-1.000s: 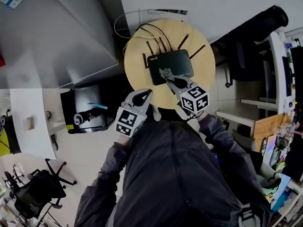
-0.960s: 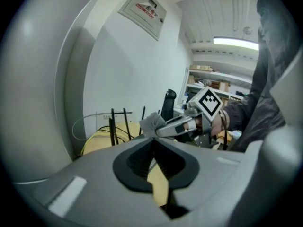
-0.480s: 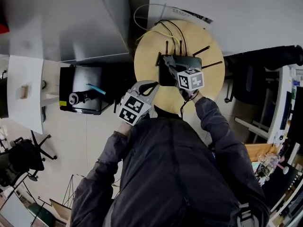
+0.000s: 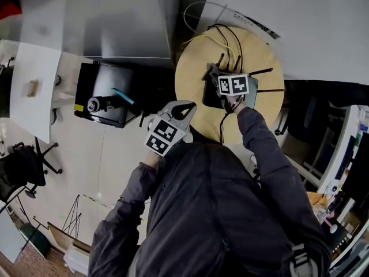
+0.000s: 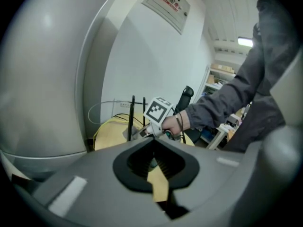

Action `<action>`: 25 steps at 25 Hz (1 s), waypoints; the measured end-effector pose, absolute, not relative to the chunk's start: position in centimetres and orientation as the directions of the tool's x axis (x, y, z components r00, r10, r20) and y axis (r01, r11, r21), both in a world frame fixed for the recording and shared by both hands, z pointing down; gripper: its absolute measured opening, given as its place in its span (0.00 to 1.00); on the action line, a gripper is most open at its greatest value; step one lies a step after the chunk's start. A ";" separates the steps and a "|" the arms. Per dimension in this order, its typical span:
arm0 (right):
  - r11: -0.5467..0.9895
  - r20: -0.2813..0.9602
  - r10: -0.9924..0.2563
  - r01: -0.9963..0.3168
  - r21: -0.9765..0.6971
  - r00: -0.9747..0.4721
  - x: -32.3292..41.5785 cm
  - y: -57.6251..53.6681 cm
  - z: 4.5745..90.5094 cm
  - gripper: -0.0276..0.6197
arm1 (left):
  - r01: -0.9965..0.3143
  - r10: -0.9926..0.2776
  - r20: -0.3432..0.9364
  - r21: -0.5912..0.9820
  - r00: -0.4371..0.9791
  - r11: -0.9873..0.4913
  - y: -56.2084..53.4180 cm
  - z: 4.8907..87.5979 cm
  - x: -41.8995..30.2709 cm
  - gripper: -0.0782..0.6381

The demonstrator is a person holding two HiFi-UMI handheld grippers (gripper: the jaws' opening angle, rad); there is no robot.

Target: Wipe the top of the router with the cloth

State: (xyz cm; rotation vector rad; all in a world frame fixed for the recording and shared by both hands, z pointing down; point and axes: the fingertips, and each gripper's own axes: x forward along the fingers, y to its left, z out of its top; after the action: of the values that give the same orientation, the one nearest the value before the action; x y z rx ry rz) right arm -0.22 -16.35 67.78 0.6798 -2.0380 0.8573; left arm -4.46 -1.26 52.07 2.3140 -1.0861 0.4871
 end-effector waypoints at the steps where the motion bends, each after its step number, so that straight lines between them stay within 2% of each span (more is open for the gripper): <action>1: 0.628 0.839 -0.159 -0.709 -0.322 -0.521 -0.1 -16.3 68.1 0.09 | -0.786 -0.595 0.523 0.310 0.610 -0.534 -1.4 52.0 -4.5 0.11; 11: 0.618 0.848 -0.183 -0.729 -0.295 -0.498 2.4 -17.0 68.4 0.09 | -0.761 -0.570 0.520 0.306 0.637 -0.572 -2.3 51.8 -3.5 0.11; 25: 0.465 0.868 -0.299 -0.855 -0.231 -0.397 13.0 -19.8 68.4 0.09 | -0.710 -0.522 0.510 0.299 0.683 -0.637 -3.7 51.8 -1.1 0.11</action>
State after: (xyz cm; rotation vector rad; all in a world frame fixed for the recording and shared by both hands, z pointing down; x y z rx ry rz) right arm 12.97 -19.81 68.41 0.9636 -1.9228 0.8895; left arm -1.09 -3.72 51.77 2.4141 -0.9515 0.5236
